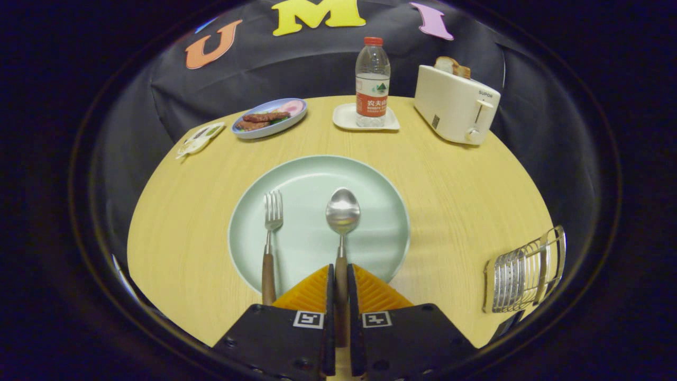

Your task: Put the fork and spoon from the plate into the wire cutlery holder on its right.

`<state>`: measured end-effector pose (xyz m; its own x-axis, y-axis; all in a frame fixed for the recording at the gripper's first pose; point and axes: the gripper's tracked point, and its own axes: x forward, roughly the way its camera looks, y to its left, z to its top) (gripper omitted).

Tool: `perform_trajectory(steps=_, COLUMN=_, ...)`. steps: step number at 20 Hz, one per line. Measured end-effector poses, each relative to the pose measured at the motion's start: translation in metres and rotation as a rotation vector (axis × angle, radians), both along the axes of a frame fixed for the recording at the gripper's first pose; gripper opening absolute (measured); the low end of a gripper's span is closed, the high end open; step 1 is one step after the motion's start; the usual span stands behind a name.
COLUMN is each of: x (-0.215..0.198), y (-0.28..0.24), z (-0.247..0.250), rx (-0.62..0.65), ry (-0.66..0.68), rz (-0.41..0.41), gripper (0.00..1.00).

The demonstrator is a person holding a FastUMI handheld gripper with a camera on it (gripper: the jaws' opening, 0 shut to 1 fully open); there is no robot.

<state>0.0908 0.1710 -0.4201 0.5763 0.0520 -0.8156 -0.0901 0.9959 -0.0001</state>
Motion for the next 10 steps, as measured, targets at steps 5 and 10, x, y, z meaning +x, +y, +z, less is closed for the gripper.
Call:
perform_trajectory(steps=5, x=-0.013, y=-0.018, z=0.027, rx=0.019, ry=-0.005, rz=0.05, gripper=0.04)
perform_trajectory(steps=10, x=-0.035, y=-0.055, z=0.06, rx=0.007, ry=-0.021, rz=0.099, gripper=0.04)
